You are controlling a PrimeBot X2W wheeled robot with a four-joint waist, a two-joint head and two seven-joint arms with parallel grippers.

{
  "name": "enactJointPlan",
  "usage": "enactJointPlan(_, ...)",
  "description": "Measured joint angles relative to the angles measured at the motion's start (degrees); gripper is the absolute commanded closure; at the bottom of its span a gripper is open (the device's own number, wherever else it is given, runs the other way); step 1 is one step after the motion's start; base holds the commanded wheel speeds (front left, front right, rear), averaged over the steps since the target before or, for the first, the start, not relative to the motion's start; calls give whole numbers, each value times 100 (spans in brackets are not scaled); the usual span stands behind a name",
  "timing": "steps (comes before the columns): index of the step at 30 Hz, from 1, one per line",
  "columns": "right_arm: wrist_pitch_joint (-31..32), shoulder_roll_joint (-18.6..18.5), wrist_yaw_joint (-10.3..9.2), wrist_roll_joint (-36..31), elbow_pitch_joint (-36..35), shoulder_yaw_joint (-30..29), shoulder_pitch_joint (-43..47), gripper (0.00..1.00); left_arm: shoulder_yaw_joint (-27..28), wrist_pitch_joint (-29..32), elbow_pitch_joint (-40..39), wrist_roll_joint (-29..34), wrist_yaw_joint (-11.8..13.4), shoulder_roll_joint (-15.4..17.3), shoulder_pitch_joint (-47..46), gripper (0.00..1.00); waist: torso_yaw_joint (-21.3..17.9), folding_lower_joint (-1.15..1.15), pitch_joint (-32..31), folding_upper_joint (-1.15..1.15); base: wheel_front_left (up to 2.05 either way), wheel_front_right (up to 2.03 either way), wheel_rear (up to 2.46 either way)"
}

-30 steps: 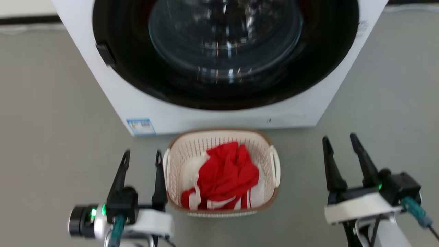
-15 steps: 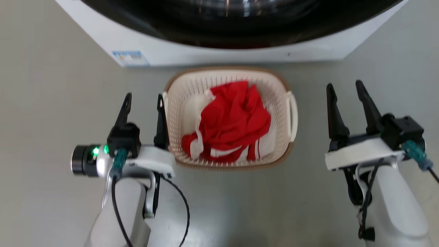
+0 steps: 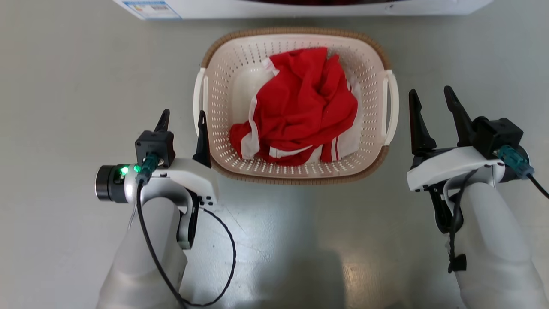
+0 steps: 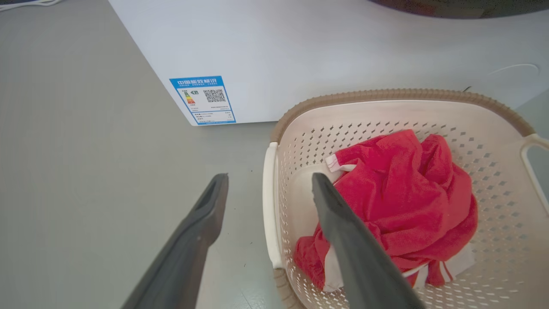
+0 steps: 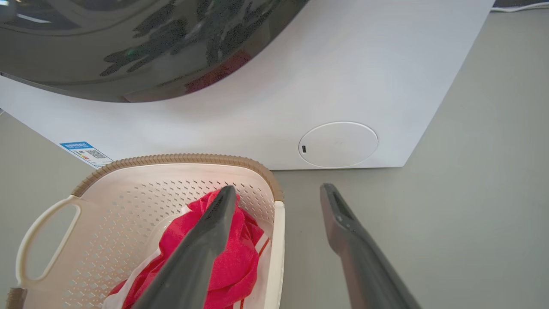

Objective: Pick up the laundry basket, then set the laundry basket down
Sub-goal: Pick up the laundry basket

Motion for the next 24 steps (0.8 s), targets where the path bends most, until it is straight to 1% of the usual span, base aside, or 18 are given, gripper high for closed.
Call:
enactJointPlan(4, 0, -7, 0, 14, 326, 13, -193, 0, -49, 0, 417, -108, -36, -10, -303, 0, 5, 0, 207, 0, 0, 0, 0)
enactJointPlan(10, 0, -23, 0, 34, 601, 143, -522, 0, -89, 0, 943, -151, -122, -14, -766, 0, -1, 0, 513, 0, 0, 0, 0)
enactJointPlan(17, 0, -30, 2, 59, 826, 219, -817, 0, -110, 0, 1335, -164, -138, -26, -1154, 0, -8, 0, 808, 0, 0, 0, 0)
enactJointPlan(19, 0, -33, 2, 59, 907, 224, -895, 0, -113, 0, 1463, -218, -181, -30, -1266, 0, -3, 0, 893, 0, 0, 0, 0)
enactJointPlan(24, 0, -55, 2, 57, 1074, 300, -1011, 0, -124, 0, 1749, -408, -181, -35, -1477, 0, 29, 0, 1035, 0, 0, 0, 0)
